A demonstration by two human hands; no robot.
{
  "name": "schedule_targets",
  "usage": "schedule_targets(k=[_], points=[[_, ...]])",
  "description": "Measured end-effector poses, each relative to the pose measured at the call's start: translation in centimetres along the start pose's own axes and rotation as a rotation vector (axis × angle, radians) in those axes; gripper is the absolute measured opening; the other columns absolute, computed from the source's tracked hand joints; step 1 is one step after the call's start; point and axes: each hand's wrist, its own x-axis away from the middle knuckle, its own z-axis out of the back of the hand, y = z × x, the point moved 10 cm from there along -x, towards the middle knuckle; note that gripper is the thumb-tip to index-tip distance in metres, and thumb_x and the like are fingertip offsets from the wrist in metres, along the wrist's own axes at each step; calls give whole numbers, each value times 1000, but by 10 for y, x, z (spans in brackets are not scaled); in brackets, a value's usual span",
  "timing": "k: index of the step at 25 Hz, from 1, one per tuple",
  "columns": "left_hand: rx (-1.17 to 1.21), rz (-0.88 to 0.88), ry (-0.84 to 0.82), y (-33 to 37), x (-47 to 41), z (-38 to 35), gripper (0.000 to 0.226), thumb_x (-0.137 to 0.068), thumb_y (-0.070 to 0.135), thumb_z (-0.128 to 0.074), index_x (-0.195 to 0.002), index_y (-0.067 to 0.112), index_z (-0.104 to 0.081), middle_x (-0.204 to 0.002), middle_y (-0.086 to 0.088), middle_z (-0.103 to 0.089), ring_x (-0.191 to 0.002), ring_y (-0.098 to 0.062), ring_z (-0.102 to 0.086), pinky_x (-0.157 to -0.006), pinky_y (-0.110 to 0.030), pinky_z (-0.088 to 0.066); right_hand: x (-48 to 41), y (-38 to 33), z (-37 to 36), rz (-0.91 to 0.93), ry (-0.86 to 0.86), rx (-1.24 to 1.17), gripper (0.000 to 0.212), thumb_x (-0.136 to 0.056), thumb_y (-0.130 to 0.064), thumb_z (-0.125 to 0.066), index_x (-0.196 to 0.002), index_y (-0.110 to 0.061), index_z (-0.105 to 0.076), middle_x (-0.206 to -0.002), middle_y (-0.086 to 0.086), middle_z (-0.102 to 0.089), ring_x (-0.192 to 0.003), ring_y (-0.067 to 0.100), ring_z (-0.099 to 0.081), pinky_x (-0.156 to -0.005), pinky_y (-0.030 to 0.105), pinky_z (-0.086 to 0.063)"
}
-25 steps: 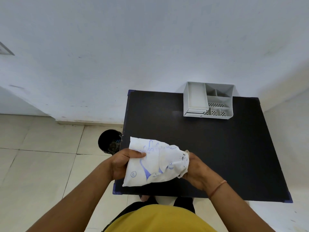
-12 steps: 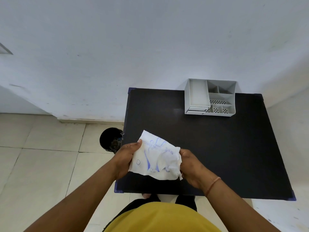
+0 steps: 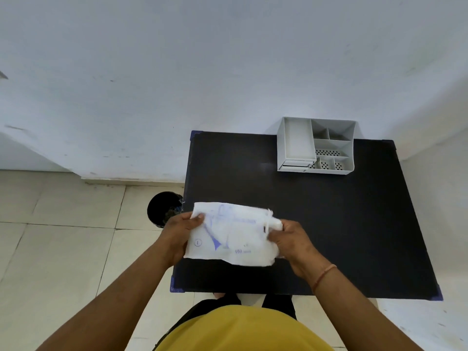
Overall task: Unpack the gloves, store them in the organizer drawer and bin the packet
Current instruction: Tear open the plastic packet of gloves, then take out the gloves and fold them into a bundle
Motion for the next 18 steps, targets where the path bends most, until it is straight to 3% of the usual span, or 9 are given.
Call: schedule_targets(k=[1,3,6,8,12,15,16,18], points=[[5,7,90,-5,-8,14,18,-102,23,-69,-116,13,-74,-111,-17,-79,-91,-36,-77,-70,-44,-65,-1,1,14,-4,63,-46,12,-96,-7,-73,-103,-17,-77,-102,10,-82,-88,26,-78,-59,34,-59],[-24,9,202,-15,-23,30,20,-102,22,-69,-120,13,-72,-116,-17,-75,-90,-35,-73,-73,-43,-62,2,-1,41,11,127,-129,16,-93,-14,-79,-109,-12,-77,-107,15,-82,-91,29,-78,-60,35,-61],[-128,-53,311,-23,-39,37,31,-102,24,-68,-130,9,-72,-123,-17,-72,-97,-36,-67,-89,-45,-57,13,-11,64,69,72,-299,22,-95,-12,-75,-117,-8,-77,-116,19,-81,-96,30,-79,-71,40,-64],[-212,-55,340,-25,-45,34,35,-103,25,-67,-133,7,-71,-123,-16,-70,-99,-34,-63,-90,-42,-52,21,-20,74,98,32,-410,31,-94,-11,-74,-125,-7,-74,-122,19,-79,-105,34,-78,-79,45,-65],[-425,6,204,-44,-68,19,44,-88,33,-78,-129,18,-68,-125,-13,-76,-99,-36,-73,-92,-52,-62,35,-39,80,146,-26,-456,34,-94,-9,-71,-128,-5,-73,-128,23,-76,-113,40,-74,-85,46,-63],[-716,-244,271,6,-48,-10,76,-82,50,-79,-147,20,-52,-145,-12,-65,-125,-38,-66,-99,-56,-58,44,-54,85,176,-49,-468,33,-96,-6,-66,-128,-5,-73,-126,22,-76,-109,36,-75,-86,46,-64],[-708,-336,251,30,-32,-26,80,-86,55,-78,-152,20,-49,-153,-11,-59,-135,-37,-60,-106,-57,-54,45,-59,87,179,-67,-483,35,-96,-7,-65,-130,-4,-72,-126,23,-76,-109,36,-75,-89,48,-64],[-316,-251,-80,56,-5,-75,81,-88,67,-68,-151,17,-55,-156,-11,-59,-138,-32,-60,-116,-53,-47,47,-67,84,173,-133,-510,39,-96,-9,-64,-133,-2,-70,-126,24,-75,-110,37,-73,-94,50,-62]])
